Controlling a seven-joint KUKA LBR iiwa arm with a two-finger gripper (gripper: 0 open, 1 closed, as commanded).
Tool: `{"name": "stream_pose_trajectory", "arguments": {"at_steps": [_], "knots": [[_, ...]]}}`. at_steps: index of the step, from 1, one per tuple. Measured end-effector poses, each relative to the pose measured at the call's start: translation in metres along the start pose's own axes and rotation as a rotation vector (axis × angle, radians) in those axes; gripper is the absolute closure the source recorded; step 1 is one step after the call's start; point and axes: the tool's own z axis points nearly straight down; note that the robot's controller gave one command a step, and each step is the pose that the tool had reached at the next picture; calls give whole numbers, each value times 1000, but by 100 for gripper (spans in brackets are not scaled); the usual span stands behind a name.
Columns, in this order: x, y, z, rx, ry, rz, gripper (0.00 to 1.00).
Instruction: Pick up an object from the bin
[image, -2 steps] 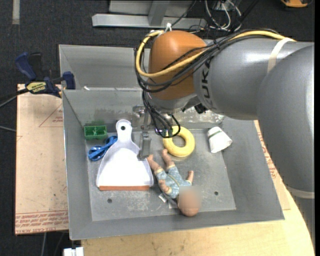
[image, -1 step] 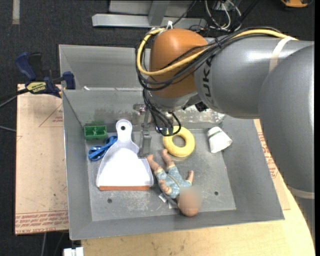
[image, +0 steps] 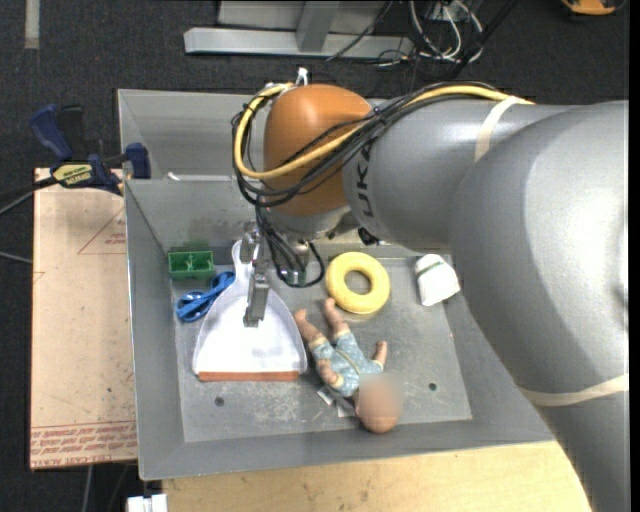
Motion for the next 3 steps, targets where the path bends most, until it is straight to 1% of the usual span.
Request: {"name": "stream_pose_trajectory", "arguments": {"at_steps": [1,2,3], "knots": [[6,38,47,0,-3,-130,0],[1,37,32,0,2,-214,0],[-4,51,39,11,-6,-218,0]]}}
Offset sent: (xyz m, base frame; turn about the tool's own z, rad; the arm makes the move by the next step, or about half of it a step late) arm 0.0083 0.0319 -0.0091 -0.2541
